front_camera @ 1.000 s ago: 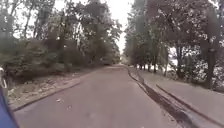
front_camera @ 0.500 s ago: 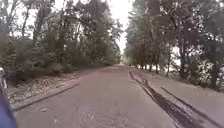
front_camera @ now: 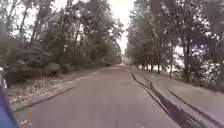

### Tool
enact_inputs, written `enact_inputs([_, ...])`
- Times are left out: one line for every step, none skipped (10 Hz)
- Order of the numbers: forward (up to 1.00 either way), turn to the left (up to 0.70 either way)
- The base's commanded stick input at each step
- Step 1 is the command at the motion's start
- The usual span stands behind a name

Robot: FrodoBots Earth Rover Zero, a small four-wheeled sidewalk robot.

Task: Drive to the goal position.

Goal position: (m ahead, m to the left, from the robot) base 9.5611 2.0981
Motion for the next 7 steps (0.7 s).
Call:
enact_inputs([0.70,-0.01])
enact_inputs([0.70,-0.01])
enact_inputs([0.70,-0.01])
enact_inputs([0.70,-0.01])
enact_inputs([0.70,-0.01])
enact_inputs([0.70,-0.01])
enact_inputs([0.70,-0.01])
